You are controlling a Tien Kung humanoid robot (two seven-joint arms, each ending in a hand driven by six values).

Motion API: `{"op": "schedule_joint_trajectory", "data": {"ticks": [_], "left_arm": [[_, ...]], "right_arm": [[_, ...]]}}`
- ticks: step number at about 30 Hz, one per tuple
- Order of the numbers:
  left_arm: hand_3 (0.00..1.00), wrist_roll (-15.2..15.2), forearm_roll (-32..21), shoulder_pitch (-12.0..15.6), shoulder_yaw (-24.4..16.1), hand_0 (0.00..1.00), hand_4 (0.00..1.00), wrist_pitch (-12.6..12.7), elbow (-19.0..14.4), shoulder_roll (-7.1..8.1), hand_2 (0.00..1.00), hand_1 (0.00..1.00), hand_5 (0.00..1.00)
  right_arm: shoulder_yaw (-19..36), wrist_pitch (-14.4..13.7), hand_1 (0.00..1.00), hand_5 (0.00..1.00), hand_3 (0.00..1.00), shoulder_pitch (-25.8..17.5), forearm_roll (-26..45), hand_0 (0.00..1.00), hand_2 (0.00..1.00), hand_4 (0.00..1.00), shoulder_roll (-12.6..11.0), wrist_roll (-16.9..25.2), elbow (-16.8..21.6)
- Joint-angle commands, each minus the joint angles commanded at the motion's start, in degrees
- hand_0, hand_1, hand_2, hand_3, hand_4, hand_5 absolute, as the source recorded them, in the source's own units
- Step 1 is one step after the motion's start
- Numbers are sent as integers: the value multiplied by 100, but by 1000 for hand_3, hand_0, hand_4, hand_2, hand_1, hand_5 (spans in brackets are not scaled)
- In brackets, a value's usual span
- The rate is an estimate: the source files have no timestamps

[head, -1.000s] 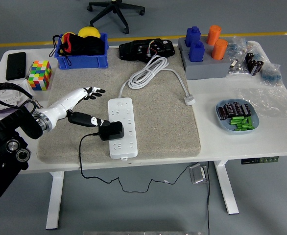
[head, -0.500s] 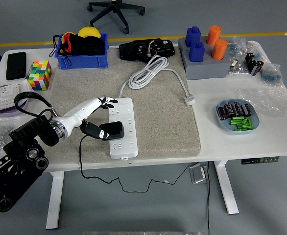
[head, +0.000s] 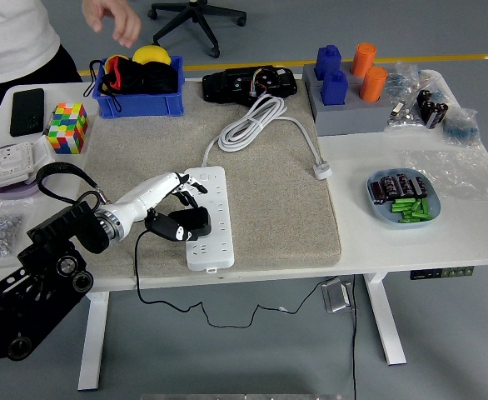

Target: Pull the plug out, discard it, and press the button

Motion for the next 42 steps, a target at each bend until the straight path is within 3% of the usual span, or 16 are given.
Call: {"op": "schedule_joint_trajectory", "data": {"ticks": [7,8,20,21,34,40,42], "left_arm": [[688,-81,34,-32,33,690,977,229,134,-18,536,583,2],[581,-77,46,-35,17,541,811,228,164,-27,455,473,2],[563,-106,-59,-39,29,515,798,288,413,-85,428,432,2],[540,-129,-63,-37,26,481,775,308,413,-87,381,387,2],[507,-292,-104,-13,-131,430,767,389,285,-66,339,337,2],[494,-409,-166,29,-380,425,758,431,138,-17,332,328,2],[494,-484,-156,2,-554,425,758,512,240,-21,332,328,2]], "right_arm": [[-4,0,700,633,723,-4,2,746,710,775,-7,0,-3],[-5,-1,700,634,722,-3,4,746,709,775,-5,1,-2],[7,-1,700,634,722,-32,-5,746,710,776,3,1,0],[11,-2,700,634,723,-35,-7,747,710,776,4,2,-1],[78,0,700,634,723,-50,-20,745,710,776,43,3,4],[99,-1,700,634,723,-52,-24,745,709,776,48,3,4],[98,0,700,634,723,-54,-27,745,709,776,50,2,1]]}}
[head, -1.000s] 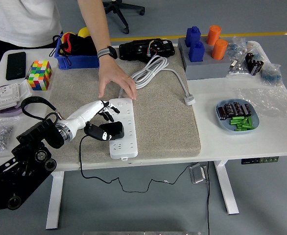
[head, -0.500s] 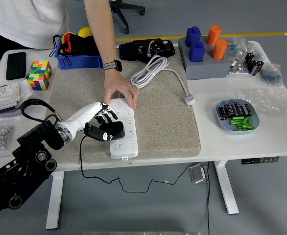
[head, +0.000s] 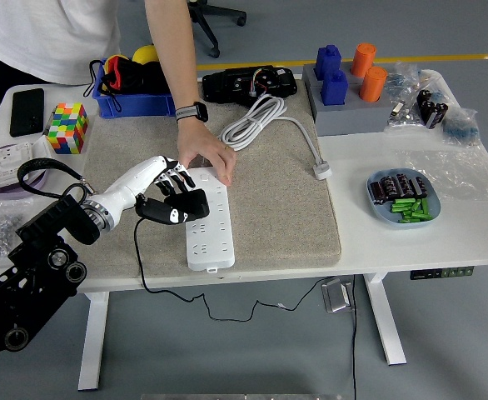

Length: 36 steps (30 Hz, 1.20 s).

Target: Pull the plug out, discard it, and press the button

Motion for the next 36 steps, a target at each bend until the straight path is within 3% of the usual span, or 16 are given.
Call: {"op": "schedule_joint_trajectory", "data": {"ticks": [7,13,14,15,26,27,36], "left_arm": [[491,-140,264,-167,-416,423,740,157,672,-73,324,323,2],[504,-148,580,-330,-488,453,736,243,1216,-121,327,327,2],[504,-146,624,-338,-478,453,736,249,1250,-125,327,327,2],[584,-152,636,-344,-471,530,741,255,1270,-127,455,479,2],[589,-229,530,-419,-364,542,753,309,1509,-169,476,504,2],[647,-226,498,-418,-365,569,836,310,1509,-170,546,588,2],[668,-178,443,-429,-356,558,841,310,1515,-166,555,603,2]], "right_arm": [[-6,-1,700,635,723,7,5,745,710,776,-2,2,3],[4,0,699,634,722,19,6,745,710,776,1,2,3],[7,0,699,634,722,20,7,745,710,776,2,2,4],[8,0,699,634,723,19,7,746,709,775,2,2,4],[13,1,699,634,723,24,3,745,709,775,10,2,3],[13,1,699,634,723,22,2,746,710,776,11,2,2],[14,1,699,634,723,26,4,746,710,776,11,4,5]]}}
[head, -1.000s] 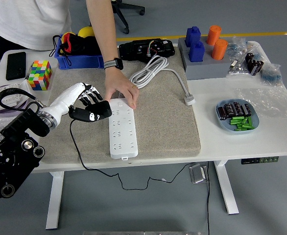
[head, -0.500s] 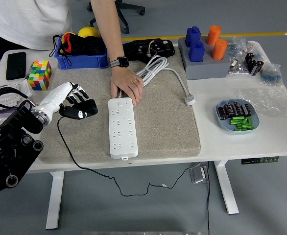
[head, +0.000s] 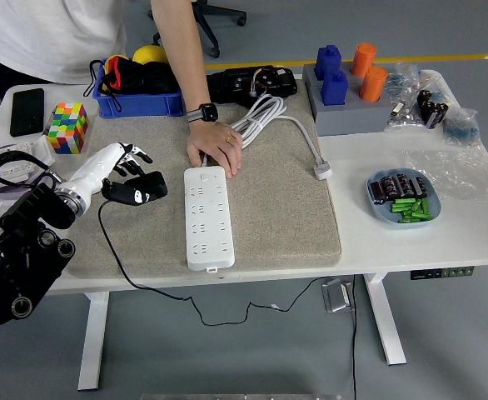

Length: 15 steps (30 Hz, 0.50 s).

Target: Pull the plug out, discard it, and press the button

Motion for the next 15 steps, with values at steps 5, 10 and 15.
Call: {"op": "schedule_joint_trajectory", "data": {"ticks": [5,10,15], "left_arm": [[675,20,-11,-5,7,582,843,-17,6,-2,562,617,2],[676,111,-35,-10,4,650,843,-90,9,1,594,657,2],[680,137,-49,-5,-23,656,841,-101,-149,24,605,659,2]], "right_arm": [[4,0,699,634,723,2,1,745,710,776,1,0,0],[0,1,699,634,723,-3,0,745,710,776,1,-1,-3],[-16,1,700,634,724,-4,1,745,710,776,-6,-1,-2]]}}
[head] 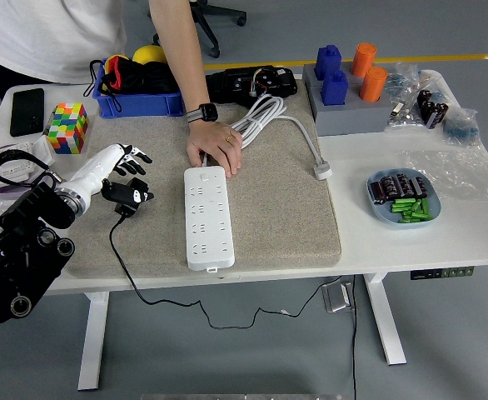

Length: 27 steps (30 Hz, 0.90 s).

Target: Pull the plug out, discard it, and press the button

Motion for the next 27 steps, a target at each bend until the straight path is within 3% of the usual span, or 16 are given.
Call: {"op": "schedule_joint_trajectory", "data": {"ticks": [5,6,11,12,17,18,23,24,27], "left_arm": [[680,21,-156,-193,110,656,841,-1,-230,4,605,659,2],[679,27,-208,-255,152,605,664,-9,-240,0,577,613,2],[679,205,-602,-754,550,605,664,-153,-38,-79,577,613,2],[699,275,-637,-855,644,518,435,-198,26,-94,495,514,2],[699,526,-739,-1205,1073,518,435,-338,292,-127,495,514,2],[672,573,-779,-1280,1190,239,230,-354,355,-126,284,291,2],[672,721,-1055,-1526,1619,239,230,-441,610,-147,284,291,2],[676,742,-1087,-1566,1686,128,18,-451,653,-156,179,148,2],[676,903,-1138,-1648,1832,128,18,-543,725,-196,179,148,2]], "right_arm": [[-32,-2,700,634,724,-2,5,745,710,776,-16,0,-4],[-40,-2,700,635,723,1,6,745,710,776,-19,0,-5],[-76,1,700,635,723,23,24,745,710,776,-19,1,0],[-81,2,700,635,723,28,26,745,710,776,-18,2,1],[-92,0,700,635,723,38,32,745,710,776,-29,2,-3],[-97,0,700,635,723,34,31,747,709,776,-34,1,-7],[-113,3,700,635,723,11,32,747,709,776,-39,-2,-19],[-118,4,700,635,724,10,34,745,709,776,-40,-1,-19],[-134,5,700,635,724,12,36,745,709,776,-42,0,-14]]}}
